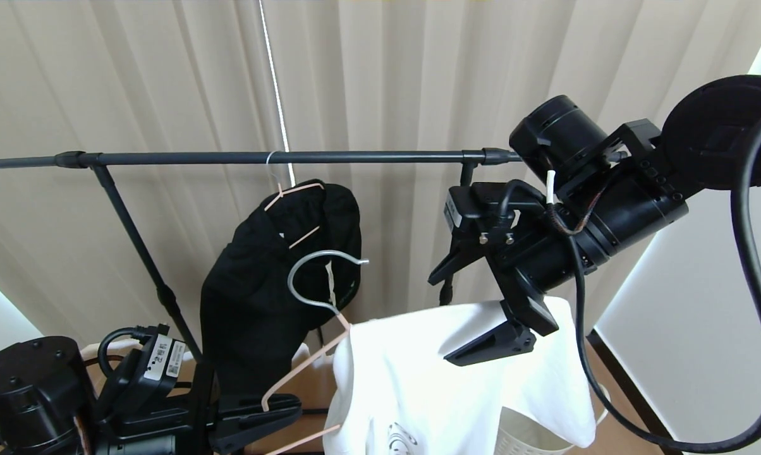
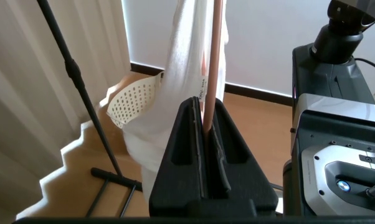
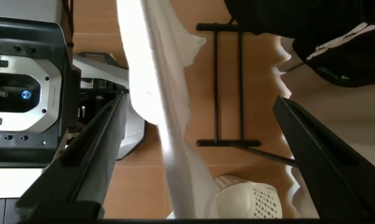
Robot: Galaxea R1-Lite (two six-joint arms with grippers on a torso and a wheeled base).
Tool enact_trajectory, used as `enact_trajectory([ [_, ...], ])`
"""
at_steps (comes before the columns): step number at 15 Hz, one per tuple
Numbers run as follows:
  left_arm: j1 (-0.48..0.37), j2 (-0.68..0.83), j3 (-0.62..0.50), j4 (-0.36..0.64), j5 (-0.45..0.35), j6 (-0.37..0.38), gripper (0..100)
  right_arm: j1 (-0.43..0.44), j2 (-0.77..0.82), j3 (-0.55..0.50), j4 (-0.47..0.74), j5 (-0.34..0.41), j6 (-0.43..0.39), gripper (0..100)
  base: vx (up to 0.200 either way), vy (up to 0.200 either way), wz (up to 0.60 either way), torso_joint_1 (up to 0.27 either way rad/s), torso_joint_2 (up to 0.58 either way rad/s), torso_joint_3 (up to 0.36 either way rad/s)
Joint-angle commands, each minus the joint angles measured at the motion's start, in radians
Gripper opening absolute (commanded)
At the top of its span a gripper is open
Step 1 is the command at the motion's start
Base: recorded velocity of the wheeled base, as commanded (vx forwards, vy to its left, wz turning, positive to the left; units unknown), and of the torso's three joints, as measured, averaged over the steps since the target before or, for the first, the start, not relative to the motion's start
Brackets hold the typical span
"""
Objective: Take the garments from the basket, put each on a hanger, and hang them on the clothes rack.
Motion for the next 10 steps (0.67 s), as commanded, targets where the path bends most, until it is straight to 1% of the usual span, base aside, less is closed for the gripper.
enact_trajectory([
  [1, -0.001, 0.0, 0.0, -0.001, 0.0, 0.0, 0, 0.001, 0.014, -0.012, 0.004, -0.001, -0.001, 100, 0.0, 0.0, 0.0, 0.0, 0.0, 0.0],
  [4, -0.001, 0.0, 0.0, -0.001, 0.0, 0.0, 0, 0.001, 0.014, -0.013, 0.004, -0.03, -0.001, 100, 0.0, 0.0, 0.0, 0.0, 0.0, 0.0],
  [10, -0.001, 0.0, 0.0, -0.001, 0.002, 0.0, 0, 0.001, 0.014, -0.009, 0.009, -0.034, -0.001, 100, 0.0, 0.0, 0.0, 0.0, 0.0, 0.0],
])
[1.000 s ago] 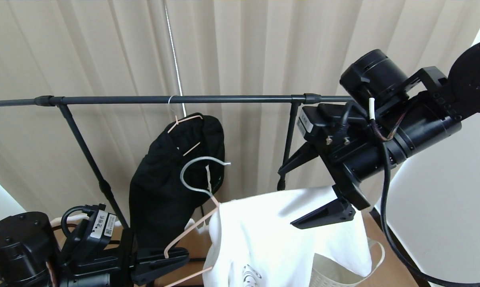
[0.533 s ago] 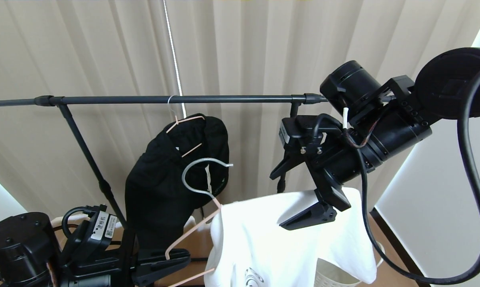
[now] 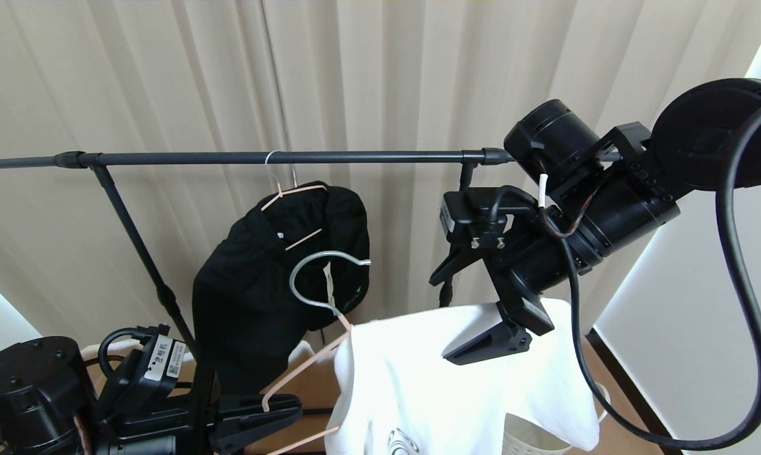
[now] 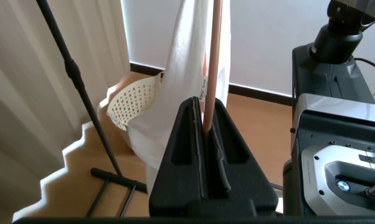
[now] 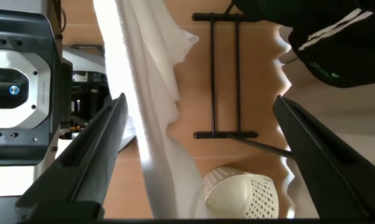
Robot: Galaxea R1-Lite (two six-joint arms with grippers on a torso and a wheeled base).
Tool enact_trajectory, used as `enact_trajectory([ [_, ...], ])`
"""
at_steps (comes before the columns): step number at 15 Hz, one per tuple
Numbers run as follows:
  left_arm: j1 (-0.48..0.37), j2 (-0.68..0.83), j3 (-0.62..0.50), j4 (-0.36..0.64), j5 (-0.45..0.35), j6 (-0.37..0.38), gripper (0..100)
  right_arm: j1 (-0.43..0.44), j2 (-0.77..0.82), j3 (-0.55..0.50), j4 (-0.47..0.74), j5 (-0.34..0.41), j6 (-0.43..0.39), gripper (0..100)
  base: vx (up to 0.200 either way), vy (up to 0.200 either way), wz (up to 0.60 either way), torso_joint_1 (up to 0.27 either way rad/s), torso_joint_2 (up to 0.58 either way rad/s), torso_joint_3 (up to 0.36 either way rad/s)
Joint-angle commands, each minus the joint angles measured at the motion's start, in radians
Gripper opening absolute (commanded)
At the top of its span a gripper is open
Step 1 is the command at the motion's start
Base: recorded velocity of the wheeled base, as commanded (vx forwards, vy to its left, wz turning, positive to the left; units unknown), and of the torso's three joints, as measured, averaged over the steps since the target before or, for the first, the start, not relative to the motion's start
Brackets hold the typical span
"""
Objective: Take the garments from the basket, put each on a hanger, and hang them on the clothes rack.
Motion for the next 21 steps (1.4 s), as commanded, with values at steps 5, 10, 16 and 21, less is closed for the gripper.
enact_trajectory([
  [5, -0.003, -0.013, 0.0, -0.001, -0.001, 0.0, 0, 0.002, 0.001, 0.003, -0.001, -0.001, -0.001, 100, 0.0, 0.0, 0.0, 0.0, 0.0, 0.0],
  [10, -0.006, -0.013, 0.0, -0.001, -0.001, 0.0, 0, 0.007, 0.001, 0.004, -0.001, -0.03, -0.002, 100, 0.0, 0.0, 0.0, 0.0, 0.0, 0.0],
  [16, -0.005, -0.011, 0.0, -0.001, 0.002, -0.012, 0, 0.007, 0.0, 0.004, -0.004, -0.03, -0.002, 0, 0.0, 0.0, 0.0, 0.0, 0.0, 0.0],
  [21, 0.002, -0.003, 0.0, -0.001, 0.001, -0.006, 0, 0.008, -0.003, 0.004, -0.004, -0.03, -0.002, 0, 0.0, 0.0, 0.0, 0.0, 0.0, 0.0],
])
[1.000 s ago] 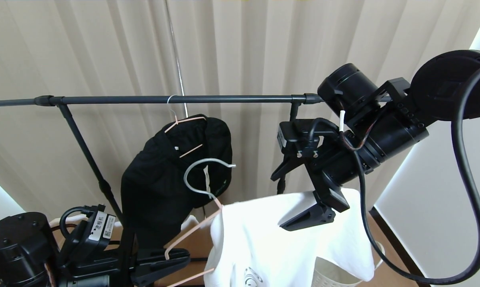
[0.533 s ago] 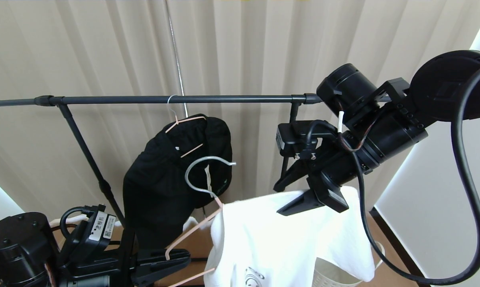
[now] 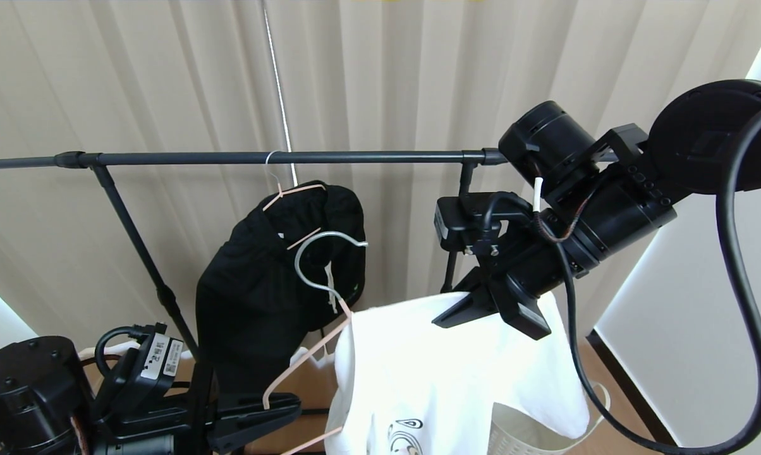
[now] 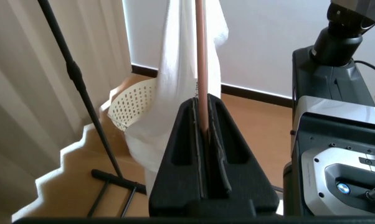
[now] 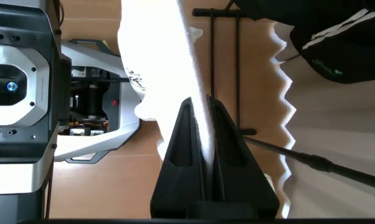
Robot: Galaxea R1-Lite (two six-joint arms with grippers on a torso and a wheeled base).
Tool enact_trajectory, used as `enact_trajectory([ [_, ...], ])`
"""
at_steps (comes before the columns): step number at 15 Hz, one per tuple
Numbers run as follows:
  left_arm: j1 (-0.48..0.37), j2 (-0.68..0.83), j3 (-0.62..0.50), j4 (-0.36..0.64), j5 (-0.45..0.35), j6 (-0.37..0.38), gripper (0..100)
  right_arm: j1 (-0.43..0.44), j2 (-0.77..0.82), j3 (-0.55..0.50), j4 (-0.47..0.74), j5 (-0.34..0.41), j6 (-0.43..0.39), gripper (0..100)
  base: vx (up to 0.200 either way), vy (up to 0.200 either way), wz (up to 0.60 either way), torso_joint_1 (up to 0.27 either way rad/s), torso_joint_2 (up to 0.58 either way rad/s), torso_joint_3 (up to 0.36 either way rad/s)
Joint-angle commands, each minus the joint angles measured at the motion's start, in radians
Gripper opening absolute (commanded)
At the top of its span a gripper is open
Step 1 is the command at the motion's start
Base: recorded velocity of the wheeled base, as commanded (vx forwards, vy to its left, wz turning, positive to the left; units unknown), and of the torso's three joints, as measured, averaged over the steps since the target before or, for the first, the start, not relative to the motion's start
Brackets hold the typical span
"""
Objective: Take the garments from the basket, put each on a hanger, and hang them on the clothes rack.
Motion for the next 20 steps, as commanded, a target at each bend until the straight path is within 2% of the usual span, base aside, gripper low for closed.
enact_trajectory([
  [1, 0.003, 0.005, 0.0, 0.0, 0.002, -0.002, 0, 0.0, -0.004, 0.0, 0.0, 0.0, 0.0, 0, 0.0, 0.0, 0.0, 0.0, 0.0, 0.0],
  [8, 0.009, -0.001, 0.0, 0.0, 0.002, -0.005, 0, 0.0, -0.012, 0.0, 0.0, 0.0, 0.0, 0, 0.0, 0.0, 0.0, 0.0, 0.0, 0.0],
  [9, 0.009, -0.001, 0.0, 0.0, 0.002, -0.003, 100, 0.0, -0.015, 0.0, 0.002, 0.0, 0.0, 0, 0.0, 0.0, 0.0, 0.0, 0.0, 0.0],
  [14, 0.015, 0.001, 0.0, 0.0, 0.002, -0.006, 100, 0.0, -0.053, 0.032, 0.002, 0.002, -0.002, 0, 0.0, 0.0, 0.0, 0.0, 0.0, 0.0],
  [16, 0.047, 0.002, 0.0, 0.0, 0.002, -0.025, 100, 0.0, -0.061, 0.036, -0.001, -0.003, -0.002, 0, 0.0, 0.0, 0.0, 0.0, 0.0, 0.0],
  [17, 0.066, -0.004, -0.006, 0.0, 0.002, -0.049, 100, -0.002, -0.065, 0.035, -0.013, -0.03, 0.0, 0, 0.0, 0.0, 0.0, 0.0, 0.0, 0.0],
  [18, 0.084, -0.018, -0.029, 0.0, 0.005, -0.089, 100, -0.002, -0.07, 0.032, -0.035, -0.112, 0.007, 0, 0.0, 0.0, 0.0, 0.0, 0.0, 0.0],
  [19, 0.099, -0.033, -0.054, 0.0, 0.011, -0.164, 100, 0.0, -0.081, 0.035, -0.075, -0.202, 0.024, 0, 0.0, 0.0, 0.0, 0.0, 0.0, 0.0],
  [20, 0.106, -0.041, -0.071, 0.0, 0.025, -0.22, 100, 0.0, -0.088, 0.038, -0.101, -0.247, 0.041, 0, 0.0, 0.0, 0.0, 0.0, 0.0, 0.0],
])
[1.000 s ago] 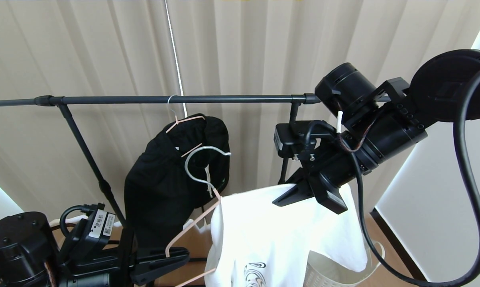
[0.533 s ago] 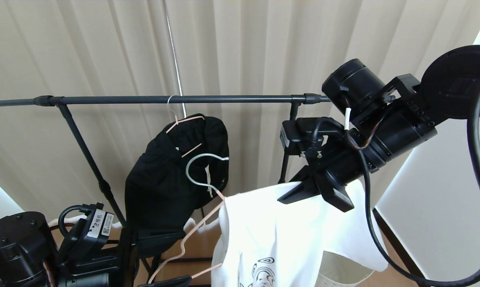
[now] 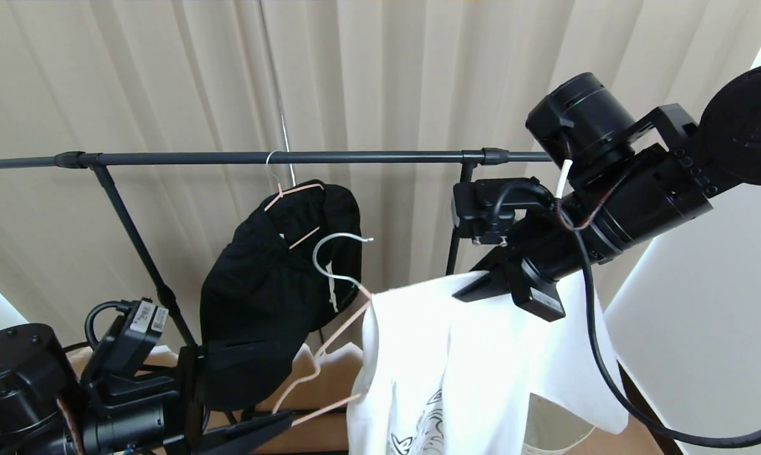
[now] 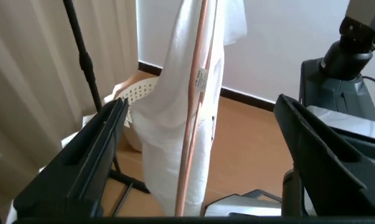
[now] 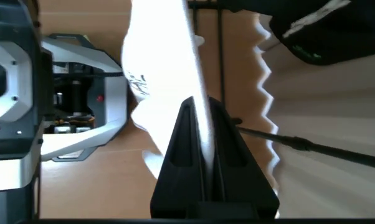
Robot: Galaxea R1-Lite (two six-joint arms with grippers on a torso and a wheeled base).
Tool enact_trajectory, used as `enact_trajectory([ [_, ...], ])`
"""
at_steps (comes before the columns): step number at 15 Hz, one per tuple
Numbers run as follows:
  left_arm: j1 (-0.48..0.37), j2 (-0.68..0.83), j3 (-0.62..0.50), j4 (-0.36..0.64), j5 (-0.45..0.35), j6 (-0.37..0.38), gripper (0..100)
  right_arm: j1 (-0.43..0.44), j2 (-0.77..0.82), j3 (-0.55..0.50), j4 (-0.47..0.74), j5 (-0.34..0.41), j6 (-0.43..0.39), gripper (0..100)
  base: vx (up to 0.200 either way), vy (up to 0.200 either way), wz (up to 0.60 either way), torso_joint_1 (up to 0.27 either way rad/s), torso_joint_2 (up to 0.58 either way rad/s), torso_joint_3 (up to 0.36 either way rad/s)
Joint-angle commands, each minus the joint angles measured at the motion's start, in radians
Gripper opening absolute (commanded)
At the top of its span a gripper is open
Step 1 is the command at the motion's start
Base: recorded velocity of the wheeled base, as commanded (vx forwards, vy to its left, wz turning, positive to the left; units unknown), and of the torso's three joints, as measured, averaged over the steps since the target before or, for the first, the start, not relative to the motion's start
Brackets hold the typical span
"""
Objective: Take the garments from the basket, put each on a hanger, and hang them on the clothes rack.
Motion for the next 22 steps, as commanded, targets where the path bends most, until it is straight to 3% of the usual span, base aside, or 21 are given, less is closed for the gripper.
enact_trajectory([
  [1, 0.02, -0.032, -0.083, -0.001, 0.036, -0.144, 100, 0.004, -0.032, 0.019, -0.082, -0.125, 0.04, 0, 0.0, 0.0, 0.0, 0.0, 0.0, 0.0],
  [2, 0.025, -0.032, -0.107, -0.001, 0.036, -0.19, 100, 0.009, -0.043, 0.031, -0.119, -0.177, 0.041, 0, 0.0, 0.0, 0.0, 0.0, 0.0, 0.0],
  [4, 0.039, -0.032, -0.142, -0.001, 0.039, -0.194, 100, 0.027, -0.067, 0.076, -0.176, -0.271, 0.041, 0, 0.0, 0.0, 0.0, 0.0, 0.0, 0.0],
  [6, 0.039, -0.033, -0.148, 0.008, 0.041, -0.194, 100, 0.029, -0.072, 0.085, -0.189, -0.284, 0.041, 0, 0.0, 0.0, 0.0, 0.0, 0.0, 0.0],
  [7, 0.039, -0.045, -0.191, 0.136, 0.052, -0.193, 100, 0.049, -0.107, 0.168, -0.32, -0.372, 0.041, 0, 0.0, 0.0, 0.0, 0.0, 0.0, 0.0],
  [10, 0.037, -0.058, -0.234, 0.254, 0.07, -0.191, 100, 0.067, -0.135, 0.266, -0.472, -0.479, 0.04, 0, 0.0, 0.0, 0.0, 0.0, 0.0, 0.0],
  [11, 0.033, -0.068, -0.262, 0.338, 0.095, -0.187, 100, 0.08, -0.143, 0.323, -0.557, -0.527, 0.038, 0, 0.0, 0.0, 0.0, 0.0, 0.0, 0.0],
  [14, -0.022, -0.064, -0.285, 0.445, 0.233, -0.105, 100, 0.086, -0.15, 0.382, -0.688, -0.614, 0.033, 0, 0.0, 0.0, 0.0, 0.0, 0.0, 0.0],
  [16, -0.088, -0.045, -0.296, 0.482, 0.348, -0.099, 100, 0.101, -0.15, 0.404, -0.757, -0.634, 0.035, 0, 0.0, 0.0, 0.0, 0.0, 0.0, 0.0],
  [20, -0.197, 0.059, -0.311, 0.505, 0.543, -0.099, 100, 0.147, -0.161, 0.553, -0.981, -0.626, 0.032, 0, 0.0, 0.0, 0.0, 0.0, 0.0, 0.0],
  [21, -0.199, 0.06, -0.311, 0.504, 0.547, -0.099, 100, 0.149, -0.161, 0.556, -0.987, -0.625, 0.032, 0, 0.0, 0.0, 0.0, 0.0, 0.0, 0.0],
  [22, -0.225, 0.106, -0.329, 0.504, 0.612, -0.107, 100, 0.152, -0.16, 0.625, -1.117, -0.622, 0.029, 0, 0.0, 0.0, 0.0, 0.0, 0.0, 0.0],
])
